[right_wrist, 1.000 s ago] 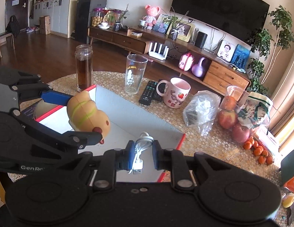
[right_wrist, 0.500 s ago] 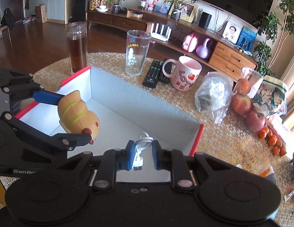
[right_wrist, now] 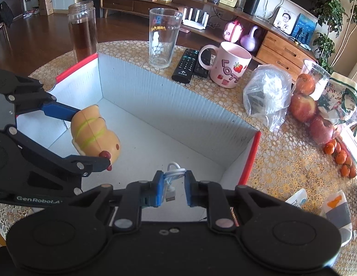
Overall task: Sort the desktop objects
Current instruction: 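Lower the yellow plush toy into the box and open the left gripper, then withdraw the left gripper from the box back over the table, then grasp the bag of dark items with the right gripper while the left gripper grasps the bunny plush, then carry the bunny plush and dark bag over the shoe box with both grippers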
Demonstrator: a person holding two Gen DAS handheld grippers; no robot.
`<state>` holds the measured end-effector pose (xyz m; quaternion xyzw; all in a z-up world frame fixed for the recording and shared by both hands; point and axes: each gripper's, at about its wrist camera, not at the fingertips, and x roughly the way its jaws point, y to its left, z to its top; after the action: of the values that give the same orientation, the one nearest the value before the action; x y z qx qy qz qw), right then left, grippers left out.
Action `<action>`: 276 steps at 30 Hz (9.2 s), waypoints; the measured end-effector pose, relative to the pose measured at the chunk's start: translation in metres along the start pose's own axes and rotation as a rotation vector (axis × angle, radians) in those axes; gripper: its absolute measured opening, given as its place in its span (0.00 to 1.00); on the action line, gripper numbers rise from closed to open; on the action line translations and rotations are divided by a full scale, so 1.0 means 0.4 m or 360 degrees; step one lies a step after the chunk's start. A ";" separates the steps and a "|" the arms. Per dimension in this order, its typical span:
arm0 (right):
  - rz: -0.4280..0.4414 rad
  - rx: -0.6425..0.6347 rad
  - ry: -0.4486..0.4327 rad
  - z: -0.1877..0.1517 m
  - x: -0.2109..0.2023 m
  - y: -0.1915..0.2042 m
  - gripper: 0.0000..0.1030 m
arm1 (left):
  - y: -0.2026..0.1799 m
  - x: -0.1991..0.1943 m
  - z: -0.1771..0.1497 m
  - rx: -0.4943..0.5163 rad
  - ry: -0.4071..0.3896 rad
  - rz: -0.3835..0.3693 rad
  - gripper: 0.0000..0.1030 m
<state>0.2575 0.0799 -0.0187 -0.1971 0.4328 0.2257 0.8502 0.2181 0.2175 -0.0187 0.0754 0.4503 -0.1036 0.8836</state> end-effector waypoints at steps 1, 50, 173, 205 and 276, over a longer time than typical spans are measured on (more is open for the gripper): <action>0.0000 0.0003 0.0004 0.000 0.003 -0.001 0.18 | -0.001 0.005 0.002 0.0008 0.0011 -0.0009 0.66; 0.0019 0.0095 -0.0092 -0.041 -0.123 -0.052 0.50 | -0.102 -0.057 0.041 0.0207 0.0171 0.0028 0.81; 0.0121 0.0579 0.0045 -0.498 -0.061 -0.529 0.31 | -0.671 0.192 0.009 0.0274 -0.0252 -0.0200 0.63; -0.0009 0.0553 -0.0004 -0.549 -0.236 -0.487 0.27 | -0.706 0.057 -0.005 0.0188 -0.0184 -0.0279 0.44; 0.0003 0.0243 -0.0174 -0.042 -0.262 -0.013 0.27 | -0.093 -0.235 0.007 -0.0244 -0.0163 0.0164 0.44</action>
<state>0.1946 0.0444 0.0594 -0.1186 0.4019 0.2033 0.8849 0.1569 0.1917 0.0576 0.0253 0.4068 -0.0269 0.9128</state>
